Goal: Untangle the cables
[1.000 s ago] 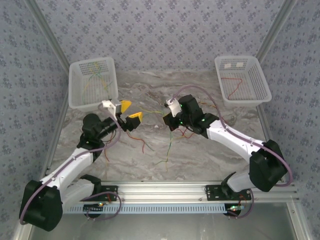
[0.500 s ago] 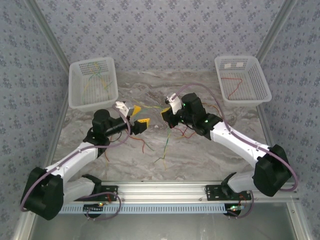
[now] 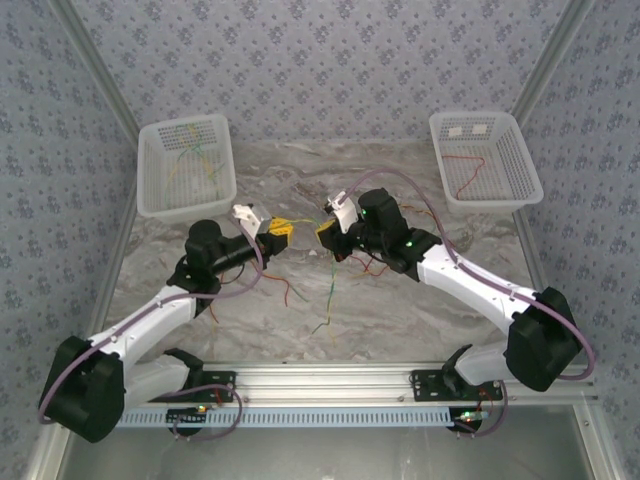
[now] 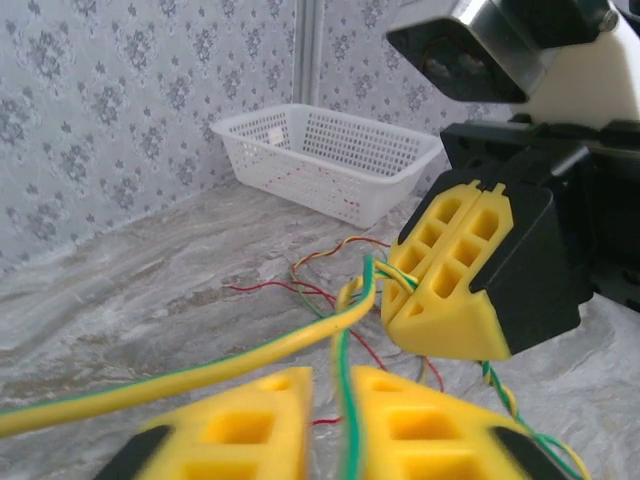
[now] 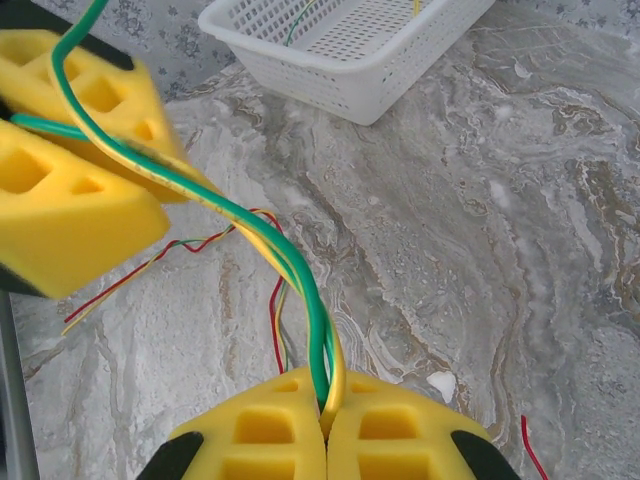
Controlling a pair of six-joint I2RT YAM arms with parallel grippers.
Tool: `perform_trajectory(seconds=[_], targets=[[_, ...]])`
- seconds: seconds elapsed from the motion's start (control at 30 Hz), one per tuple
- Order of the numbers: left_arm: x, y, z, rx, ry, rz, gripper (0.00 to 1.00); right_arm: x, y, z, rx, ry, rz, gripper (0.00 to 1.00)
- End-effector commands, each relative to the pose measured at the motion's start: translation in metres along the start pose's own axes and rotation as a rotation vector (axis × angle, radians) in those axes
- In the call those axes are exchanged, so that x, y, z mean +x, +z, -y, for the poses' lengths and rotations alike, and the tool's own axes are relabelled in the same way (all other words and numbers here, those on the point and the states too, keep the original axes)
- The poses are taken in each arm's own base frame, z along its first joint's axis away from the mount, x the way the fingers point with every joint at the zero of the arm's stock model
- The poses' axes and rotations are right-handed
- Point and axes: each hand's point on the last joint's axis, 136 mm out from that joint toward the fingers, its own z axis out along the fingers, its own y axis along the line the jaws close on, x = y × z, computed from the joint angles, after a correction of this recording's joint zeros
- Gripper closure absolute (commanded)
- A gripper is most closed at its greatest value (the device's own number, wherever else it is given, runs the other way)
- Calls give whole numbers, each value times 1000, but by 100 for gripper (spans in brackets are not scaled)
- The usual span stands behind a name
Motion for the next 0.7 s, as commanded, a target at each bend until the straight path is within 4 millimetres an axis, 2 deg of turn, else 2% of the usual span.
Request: perform_trajectory(seconds=[0.0, 0.17, 0.23, 0.27, 0.33, 0.43, 0.47, 0.53, 0.6, 0.67], targets=[[-18, -2, 1, -18, 52, 42, 99, 0, 2, -4, -18, -7, -12, 100], [-7, -1, 2, -41, 100, -19, 100, 5, 0, -7, -36, -11, -17, 100], [-1, 0, 7, -29, 147, -51, 100, 4, -4, -6, -28, -16, -17, 94], [3, 1, 9, -20, 163, -70, 100, 4, -7, -5, -23, -25, -18, 85], [12, 2, 16, 8, 215, -121, 100, -2, -20, -2, 7, -45, -5, 51], [28, 7, 24, 9, 309, -234, 100, -21, -52, 0, 15, -42, 57, 17], [31, 8, 26, 16, 328, -255, 100, -26, -60, 1, 20, -37, 63, 10], [32, 10, 31, 30, 352, -263, 100, -36, -71, -1, -1, -18, 50, 9], [30, 12, 39, 58, 376, -247, 100, -39, -70, -8, -64, 16, -6, 11], [28, 15, 45, 85, 393, -244, 100, -42, -65, -19, -159, 24, -40, 19]])
